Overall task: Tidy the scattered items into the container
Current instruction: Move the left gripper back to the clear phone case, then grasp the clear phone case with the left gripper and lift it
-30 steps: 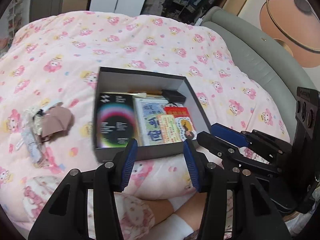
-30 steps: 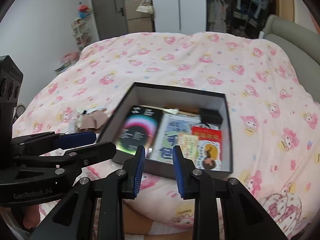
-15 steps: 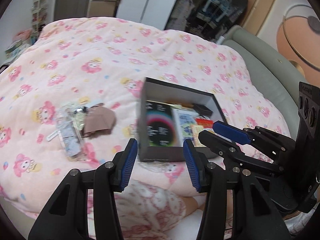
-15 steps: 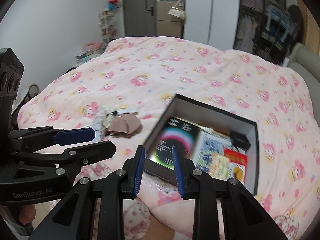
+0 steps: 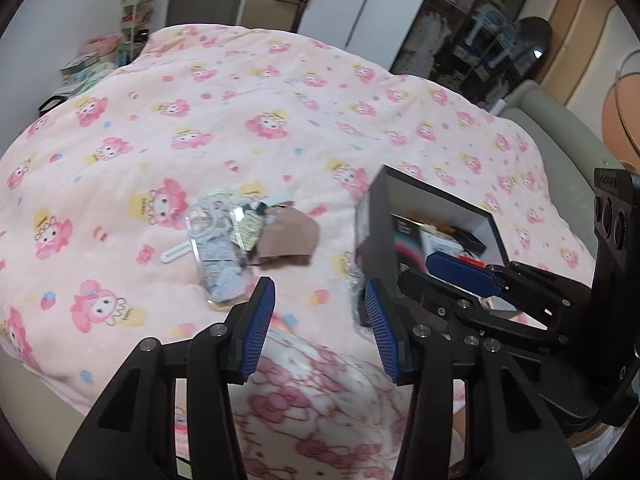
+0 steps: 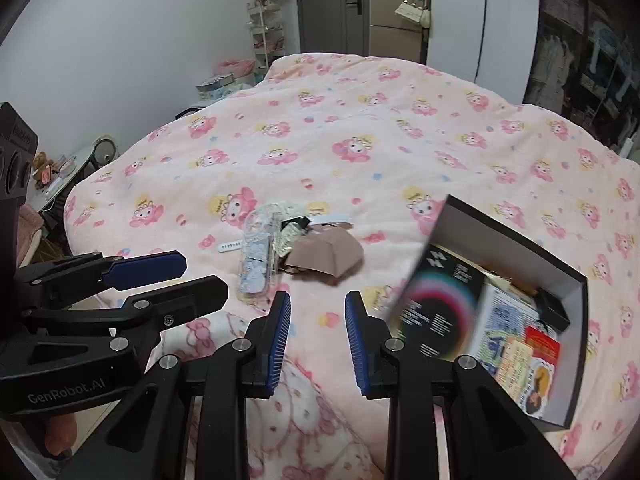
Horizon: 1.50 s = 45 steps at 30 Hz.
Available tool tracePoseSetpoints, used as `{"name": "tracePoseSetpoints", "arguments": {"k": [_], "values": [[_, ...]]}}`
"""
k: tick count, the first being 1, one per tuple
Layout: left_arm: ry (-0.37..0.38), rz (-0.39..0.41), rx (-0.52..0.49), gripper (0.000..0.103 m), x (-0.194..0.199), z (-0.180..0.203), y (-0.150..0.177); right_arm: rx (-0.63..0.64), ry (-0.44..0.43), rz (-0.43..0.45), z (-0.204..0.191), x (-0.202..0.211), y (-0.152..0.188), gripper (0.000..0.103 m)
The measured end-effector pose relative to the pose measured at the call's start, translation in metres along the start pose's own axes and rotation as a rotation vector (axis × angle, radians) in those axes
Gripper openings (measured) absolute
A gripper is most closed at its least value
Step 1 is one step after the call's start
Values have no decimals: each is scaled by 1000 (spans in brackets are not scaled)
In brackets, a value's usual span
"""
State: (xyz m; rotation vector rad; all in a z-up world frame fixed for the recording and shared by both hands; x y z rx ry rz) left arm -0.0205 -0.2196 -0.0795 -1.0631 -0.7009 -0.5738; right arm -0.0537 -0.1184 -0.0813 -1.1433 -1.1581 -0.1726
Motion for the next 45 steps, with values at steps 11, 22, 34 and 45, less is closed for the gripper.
{"name": "tracePoseSetpoints", "arguments": {"k": [11,22,34,45], "values": [[-111,-11,27,48,-16,-46,-12,-1,-56,-75,-23,-51,-19,25],[-80,-78,103,48,-59,-86,-16,2,-65,-148,-30,-103,-29,25],[-23,-209,239,49,-127,-128,-1,-33,-101,-281,-28,-171,-14,25],[26,-283,367,50,-171,-166,12,-6,-188,-408,-47,-218,3,26]]}}
Point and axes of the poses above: each gripper's, at about its wrist camera, not at the fingertips, and x roughly against the way its jaws point, z to its right, y to its underside, the point moved 6 cm from there along -x, roughly the way its jaws point, and after that the axes turned 1 degree about -z, right-handed, at the moved point
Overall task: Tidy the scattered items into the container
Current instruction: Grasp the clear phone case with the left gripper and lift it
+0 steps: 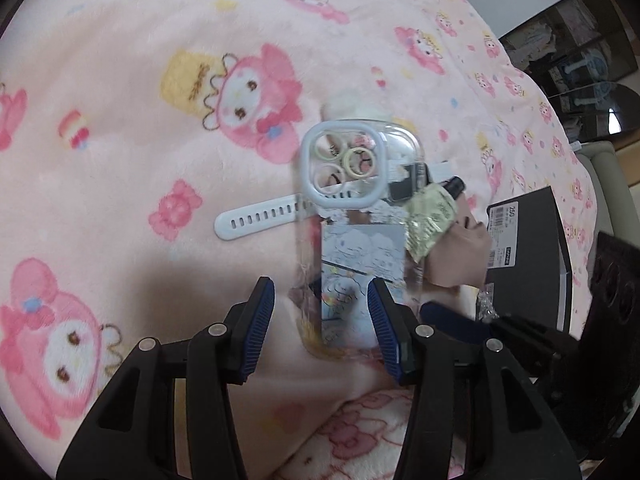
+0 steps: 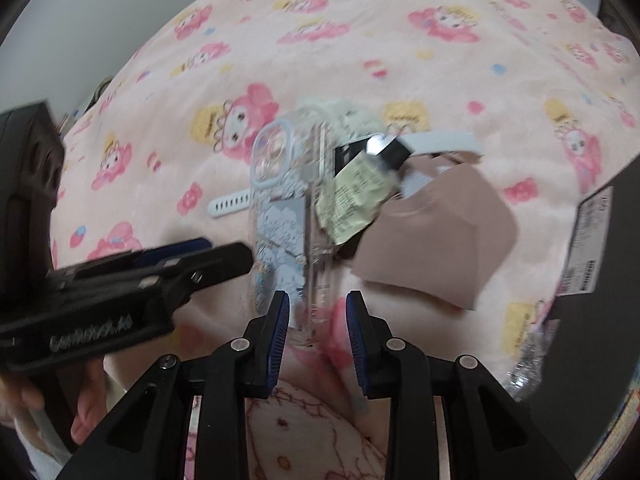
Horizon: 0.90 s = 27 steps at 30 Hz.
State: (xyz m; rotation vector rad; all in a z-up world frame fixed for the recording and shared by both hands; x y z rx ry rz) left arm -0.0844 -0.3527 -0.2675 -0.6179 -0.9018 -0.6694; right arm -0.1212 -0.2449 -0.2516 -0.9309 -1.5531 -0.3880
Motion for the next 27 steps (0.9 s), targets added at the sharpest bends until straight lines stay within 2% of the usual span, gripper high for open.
{"name": "tracePoseSetpoints", "arguments": {"k": [3,10,18,21,27], "values": [[32,-19,5,54,-6,-3,-2,-4,-24,-44,-1,-14,2,26],[146,-91,19,55,-26,4,2,1,1,-37,-3,-20,3,26],[201,-105,13,57,-20,19,7,-3,28,11,-2,-4,4,26],[223,-103,-9,56,-15,32,10,-7,62,29,2,3,6,27],[247,-108,-57,56,-9,49,12,-43,63,52,17,14,9,29]]}}
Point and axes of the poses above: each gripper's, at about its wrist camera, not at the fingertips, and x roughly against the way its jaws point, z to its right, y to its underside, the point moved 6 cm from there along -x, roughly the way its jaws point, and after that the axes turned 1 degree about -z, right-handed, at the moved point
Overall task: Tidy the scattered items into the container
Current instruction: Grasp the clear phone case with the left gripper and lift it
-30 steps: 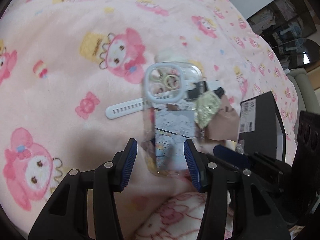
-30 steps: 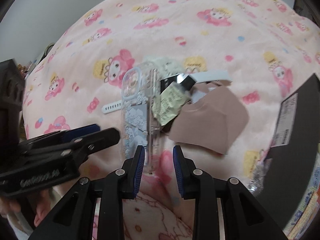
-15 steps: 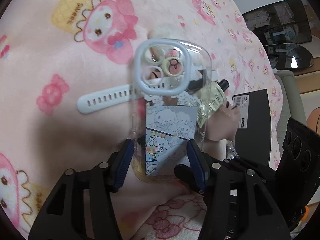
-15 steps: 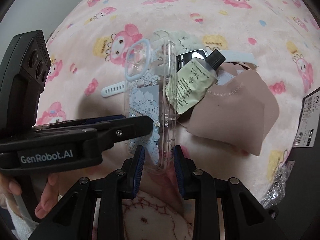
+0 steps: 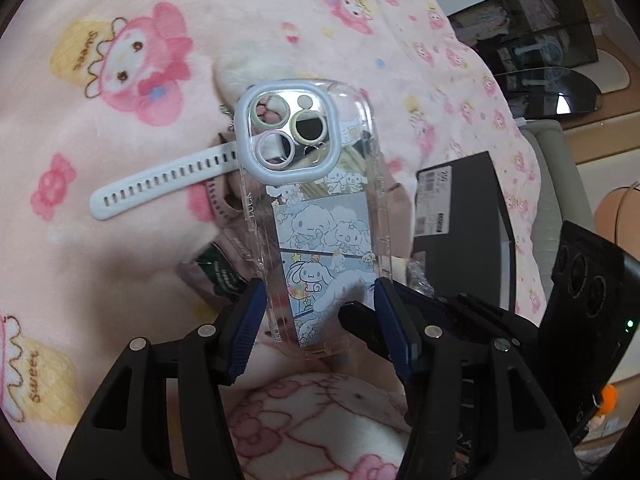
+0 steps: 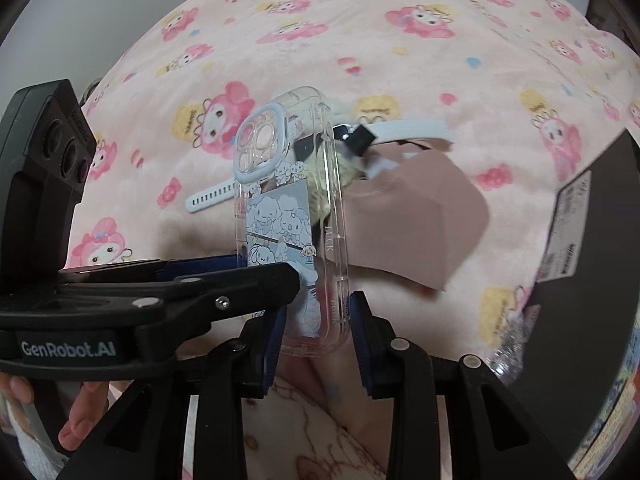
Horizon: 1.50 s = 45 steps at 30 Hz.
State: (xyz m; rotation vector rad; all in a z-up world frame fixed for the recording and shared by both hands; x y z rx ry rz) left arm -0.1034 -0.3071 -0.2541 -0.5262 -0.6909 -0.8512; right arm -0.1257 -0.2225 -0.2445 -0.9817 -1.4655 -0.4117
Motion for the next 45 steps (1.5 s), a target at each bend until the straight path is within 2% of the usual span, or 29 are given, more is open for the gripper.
{"name": "tracePoseSetpoints", "arguments": {"k": [3,7,13,19,25,27,30,33,35,40,45], "values": [[1,0,9,56,1,-6,1,-9,-4,4,6,5,2,29],[-49,-15,37,56,-6,-18,4,-13,-20,-9,8,3,11,29],[-39,-61,32,56,-20,-10,11,-22,-25,-32,11,2,25,29],[35,-91,-31,56,-21,19,11,-31,-15,-37,16,5,34,29],[-43,-119,-154,57,-27,43,13,-56,-45,-51,16,-3,36,29],[-100,-72,-171,58,-16,39,10,-77,-67,-42,16,-3,33,29],[-179,64,-89,56,11,13,0,-79,-68,-31,16,-5,30,29],[-225,139,-38,56,22,-10,-17,-84,-72,-21,15,-6,28,29],[-276,184,-56,55,26,-14,-35,-88,-67,-21,14,-9,27,29],[-225,266,-70,55,26,-7,-73,-105,-83,-32,14,-13,24,29],[-191,232,-57,55,13,-11,-85,-135,-87,2,17,-3,18,29]]}}
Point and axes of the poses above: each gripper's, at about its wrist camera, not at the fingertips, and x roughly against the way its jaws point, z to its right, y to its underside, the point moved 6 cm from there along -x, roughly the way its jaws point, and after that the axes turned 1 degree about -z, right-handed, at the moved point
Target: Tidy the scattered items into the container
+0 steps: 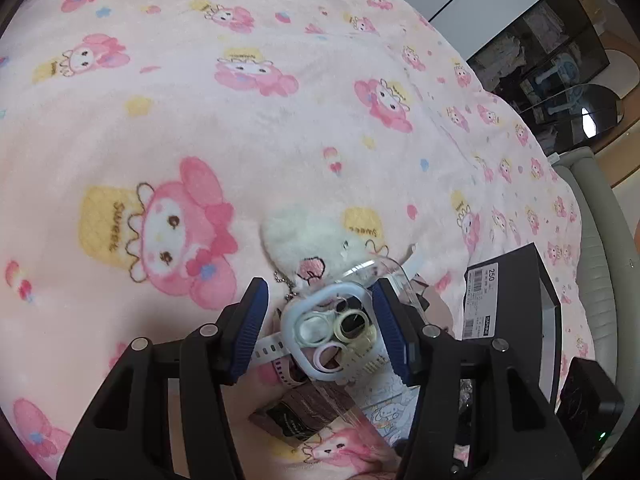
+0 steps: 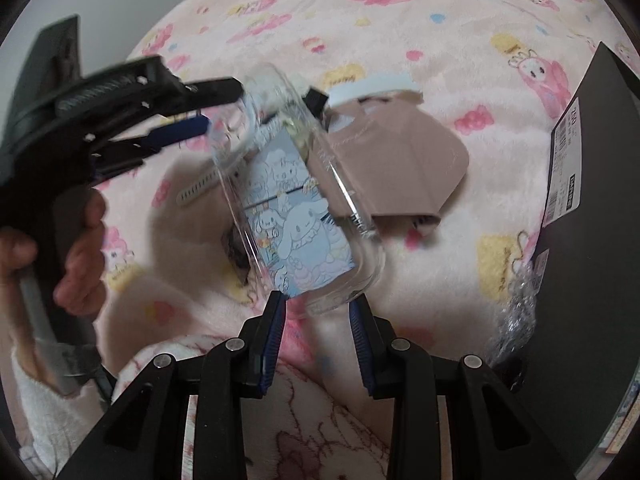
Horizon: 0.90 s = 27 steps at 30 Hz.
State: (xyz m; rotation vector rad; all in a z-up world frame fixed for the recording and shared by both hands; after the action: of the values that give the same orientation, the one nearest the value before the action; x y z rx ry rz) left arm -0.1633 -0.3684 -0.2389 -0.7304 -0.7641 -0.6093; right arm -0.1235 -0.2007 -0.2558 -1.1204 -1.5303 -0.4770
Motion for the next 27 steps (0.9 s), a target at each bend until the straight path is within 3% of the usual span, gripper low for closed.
{"name": "tracePoseSetpoints", "arguments": {"k": [5,12,16,20,24,27], "values": [[-12,-46,-3,56,4,2,23,-9,45,46,1,10,-9,32],[-30,-165,9,55,21,1,81,-16,86,88,17,26,-15,34],[-37,-149,55,55,23,-12,85,2,85,76,15,18,-16,37],[-98,-73,56,55,17,-27,71,2,63,43,16,11,-15,37],[-8,-105,109,55,9,-33,74,21,59,11,12,0,-8,37],[-25,-115,103,55,16,-31,87,32,62,-11,11,-7,-3,38]]}}
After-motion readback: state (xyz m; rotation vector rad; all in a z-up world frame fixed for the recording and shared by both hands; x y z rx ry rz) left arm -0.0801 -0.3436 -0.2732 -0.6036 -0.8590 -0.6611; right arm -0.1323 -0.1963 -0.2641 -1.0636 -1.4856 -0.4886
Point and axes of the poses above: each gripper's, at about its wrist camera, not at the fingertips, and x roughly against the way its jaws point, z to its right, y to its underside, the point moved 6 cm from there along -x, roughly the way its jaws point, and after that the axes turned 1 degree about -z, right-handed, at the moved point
